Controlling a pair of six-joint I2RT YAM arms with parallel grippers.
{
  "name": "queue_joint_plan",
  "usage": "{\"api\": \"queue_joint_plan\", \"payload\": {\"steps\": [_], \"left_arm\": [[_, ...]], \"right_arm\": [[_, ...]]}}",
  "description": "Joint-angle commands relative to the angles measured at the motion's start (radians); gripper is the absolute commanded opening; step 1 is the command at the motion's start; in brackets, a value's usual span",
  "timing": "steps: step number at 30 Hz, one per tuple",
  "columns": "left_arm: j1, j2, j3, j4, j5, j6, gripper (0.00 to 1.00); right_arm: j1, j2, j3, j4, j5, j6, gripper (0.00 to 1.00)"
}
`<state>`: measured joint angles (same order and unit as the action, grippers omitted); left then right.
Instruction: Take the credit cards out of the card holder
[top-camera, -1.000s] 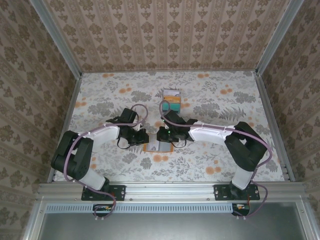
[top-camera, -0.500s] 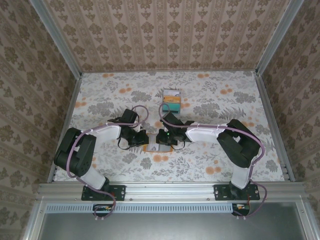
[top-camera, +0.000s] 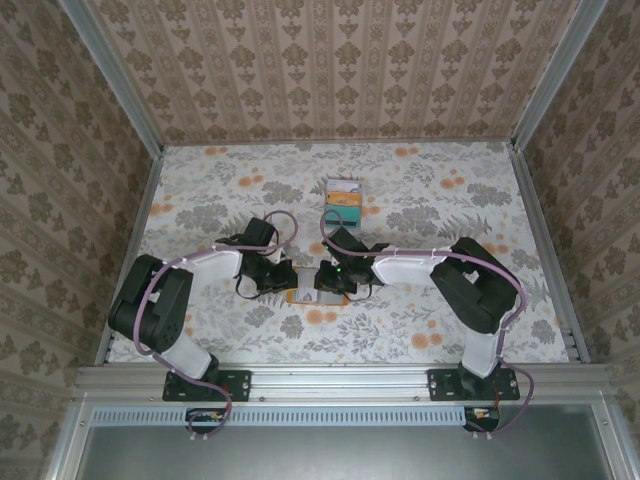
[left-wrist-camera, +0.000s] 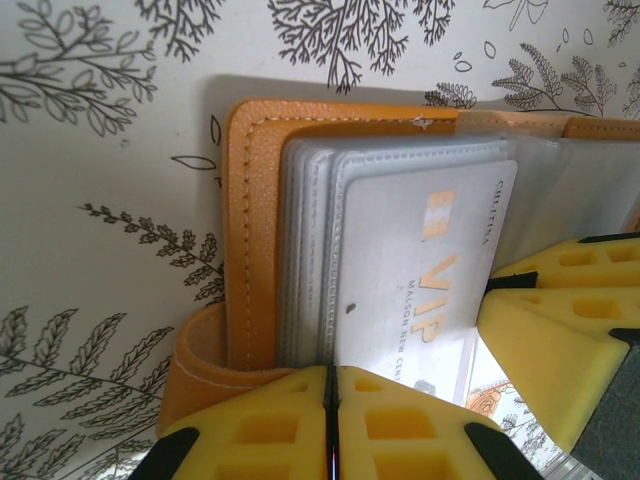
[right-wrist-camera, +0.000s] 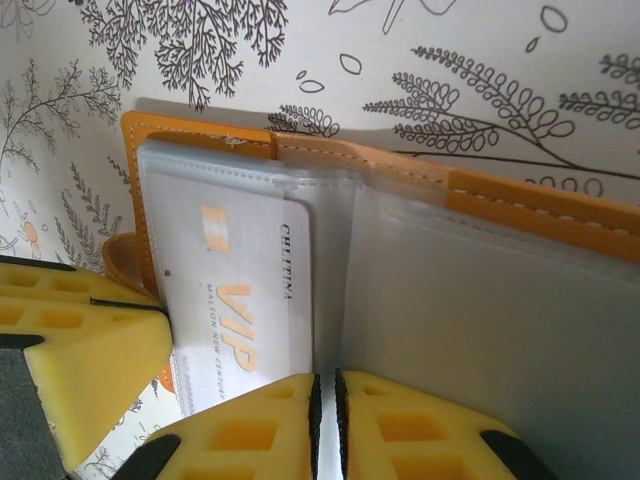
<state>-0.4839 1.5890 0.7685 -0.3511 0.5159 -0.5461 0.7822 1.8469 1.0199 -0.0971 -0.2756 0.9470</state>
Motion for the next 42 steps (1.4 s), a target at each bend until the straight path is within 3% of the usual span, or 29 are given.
{"api": "queue_joint_plan", "payload": {"steps": [1, 14, 20, 24, 34, 35, 37, 42], "left_arm": [[-0.016, 0.046, -0.006, -0.025, -0.034, -0.006, 0.10], [-0.029, 0.050, -0.004, -0.029, -0.036, -0.008, 0.09], [-0.030, 0.053, -0.001, -0.051, -0.055, -0.012, 0.05], [-0.030, 0.055, 0.003, -0.074, -0.083, -0.015, 0.00], [-0.026, 0.061, 0.003, -0.079, -0.091, -0.017, 0.00], [-0.026, 0.062, 0.005, -0.078, -0.088, -0.017, 0.00], [-0.025, 0.066, 0.005, -0.076, -0.084, -0.017, 0.00], [-0.028, 0.066, 0.005, -0.073, -0.080, -0.017, 0.00]], "right_arm": [[-0.001, 0.029, -0.010, 0.059, -0.033, 0.021, 0.17], [-0.003, 0.024, -0.029, 0.099, -0.055, 0.036, 0.18], [-0.006, 0.018, -0.050, 0.108, -0.051, 0.047, 0.01], [-0.022, -0.012, -0.079, 0.094, -0.029, 0.041, 0.00], [-0.055, -0.064, -0.141, 0.107, -0.042, 0.022, 0.00], [-0.055, -0.058, -0.138, 0.121, -0.051, 0.024, 0.02], [-0.052, -0.048, -0.136, 0.140, -0.059, 0.028, 0.16], [-0.049, -0.015, -0.129, 0.186, -0.081, 0.039, 0.22]]}}
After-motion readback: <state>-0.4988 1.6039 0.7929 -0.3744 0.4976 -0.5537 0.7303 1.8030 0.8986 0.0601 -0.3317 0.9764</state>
